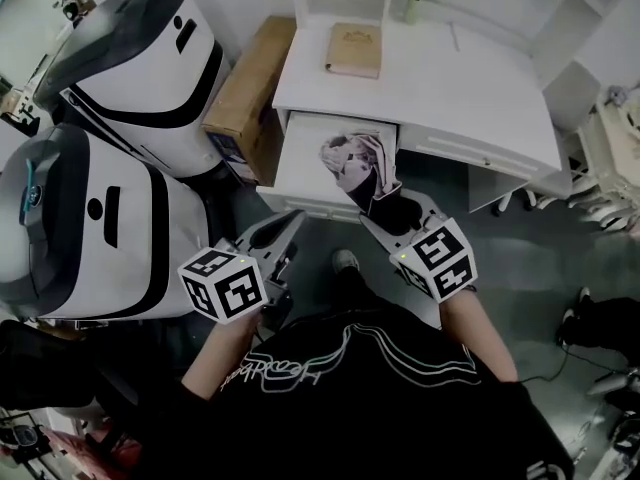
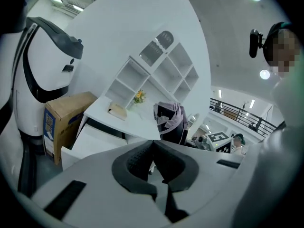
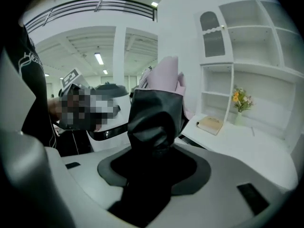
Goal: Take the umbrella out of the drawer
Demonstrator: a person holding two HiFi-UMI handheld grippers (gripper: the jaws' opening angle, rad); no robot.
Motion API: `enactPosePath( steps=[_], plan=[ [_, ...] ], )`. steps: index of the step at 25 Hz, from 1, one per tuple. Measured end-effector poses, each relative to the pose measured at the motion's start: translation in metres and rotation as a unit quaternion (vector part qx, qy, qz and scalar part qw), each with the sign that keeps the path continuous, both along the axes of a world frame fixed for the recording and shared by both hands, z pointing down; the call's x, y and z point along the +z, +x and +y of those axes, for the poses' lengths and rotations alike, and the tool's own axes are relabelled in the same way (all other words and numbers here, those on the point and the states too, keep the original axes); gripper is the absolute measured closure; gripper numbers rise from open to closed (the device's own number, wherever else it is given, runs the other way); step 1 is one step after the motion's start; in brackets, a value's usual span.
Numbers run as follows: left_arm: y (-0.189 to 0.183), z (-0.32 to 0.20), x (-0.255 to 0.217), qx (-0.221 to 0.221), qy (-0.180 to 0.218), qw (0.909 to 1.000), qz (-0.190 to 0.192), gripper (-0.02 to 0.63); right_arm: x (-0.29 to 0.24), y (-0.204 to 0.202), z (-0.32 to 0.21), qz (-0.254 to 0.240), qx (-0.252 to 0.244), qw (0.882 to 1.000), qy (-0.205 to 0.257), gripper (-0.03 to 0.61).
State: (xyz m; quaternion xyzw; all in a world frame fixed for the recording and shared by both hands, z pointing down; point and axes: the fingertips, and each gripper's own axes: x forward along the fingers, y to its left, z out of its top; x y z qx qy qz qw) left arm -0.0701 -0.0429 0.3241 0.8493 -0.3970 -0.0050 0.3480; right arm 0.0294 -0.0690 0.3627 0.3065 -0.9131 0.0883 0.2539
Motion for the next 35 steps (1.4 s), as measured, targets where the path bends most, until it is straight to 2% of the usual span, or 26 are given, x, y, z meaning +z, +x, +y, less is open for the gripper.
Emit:
enactPosePath(
  steps=[7, 16, 35],
  plan=[
    [0.016, 0.019, -0.017, 0.023, 0.025, 0.9993, -0.017, 0.594, -0.017, 0.014, 0.029, -0.069, 0.031, 0.997, 0.001, 0.371],
    [0.023, 0.021, -0.027, 0.037, 0.036, 0.9982, -0.031, 0.594, -0.028, 0.018, 0.032, -0.129, 0.043, 0.991, -0.006, 0.371],
    [0.029, 0.013, -0.025, 0.037, 0.035, 0.9983, -0.028, 0.594, -0.03, 0.024, 0.026, -0.142, 0.05, 0.989, -0.008, 0.371]
  ],
)
